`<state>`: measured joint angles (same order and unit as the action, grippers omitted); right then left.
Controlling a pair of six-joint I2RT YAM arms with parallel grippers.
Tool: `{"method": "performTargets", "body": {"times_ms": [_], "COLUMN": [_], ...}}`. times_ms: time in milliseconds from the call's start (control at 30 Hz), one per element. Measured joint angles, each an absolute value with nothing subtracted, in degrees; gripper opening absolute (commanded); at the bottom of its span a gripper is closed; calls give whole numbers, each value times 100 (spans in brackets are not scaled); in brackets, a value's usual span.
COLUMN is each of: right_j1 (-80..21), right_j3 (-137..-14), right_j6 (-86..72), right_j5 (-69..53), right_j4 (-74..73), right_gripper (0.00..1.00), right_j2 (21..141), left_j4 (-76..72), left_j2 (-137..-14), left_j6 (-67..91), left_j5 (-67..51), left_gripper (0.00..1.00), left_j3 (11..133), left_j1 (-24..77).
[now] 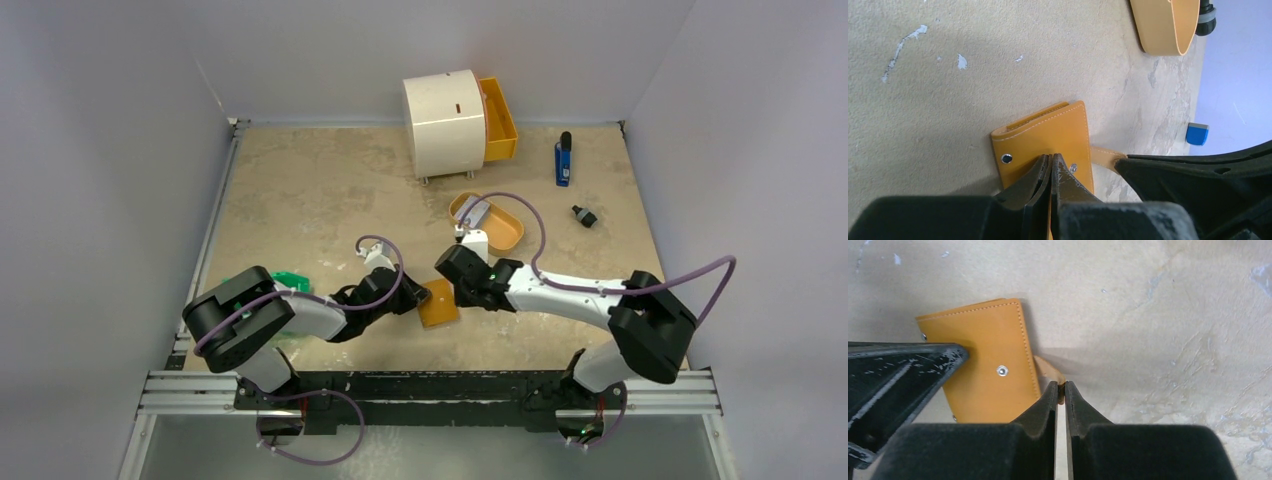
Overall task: Put the credit cards into the card holder
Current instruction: Open the card holder at the center of the board.
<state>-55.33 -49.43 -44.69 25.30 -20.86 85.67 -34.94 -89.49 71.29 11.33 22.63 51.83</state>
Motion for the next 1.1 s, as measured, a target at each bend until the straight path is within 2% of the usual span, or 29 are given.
{"method": "performTargets", "body": {"times_ms": [33, 133, 433, 533, 633, 833, 933, 1033, 1100], "right_j1": [-5468, -5304, -5122, -5092, -4969, -4720, -4709, -4681, -4670], "right_j3": [-4834, -4545, -4099, -4099, -4066, -3999, -3999, -3999, -3999], "right_j6": [-4499, -4554, -4584, -4591, -4609, -4604, -4602, -4604, -4604], "right_j5": [2447, 2257, 1688, 1564, 1363, 1076, 982, 895, 860], "right_j4": [-2060, -1979, -1608, -1481, -1238, -928, -849, -808, -766], "right_gripper": [1, 15, 46, 47, 44, 33, 20, 4, 0], "right_j2": [8460, 8191, 7741, 7754, 7824, 8051, 8226, 8361, 8390], "left_j4": [-3470, -3328, -3004, -3000, -2991, -2974, -2965, -2947, -2923], "left_j2": [-8945, -8914, -8875, -8875, -8875, -8875, -8875, -8875, -8866], "left_j6": [7111, 7063, 6921, 6919, 6919, 6917, 6917, 6914, 6908], "left_j5": [1131, 1118, 1109, 1107, 1105, 1103, 1103, 1103, 1103], "left_gripper": [0, 0, 3, 3, 3, 3, 3, 3, 6], "left_j3": [2272, 2342, 2493, 2493, 2499, 2506, 2510, 2519, 2526], "left_j1": [5186, 5190, 5190, 5190, 5190, 5190, 5190, 5190, 5190]}}
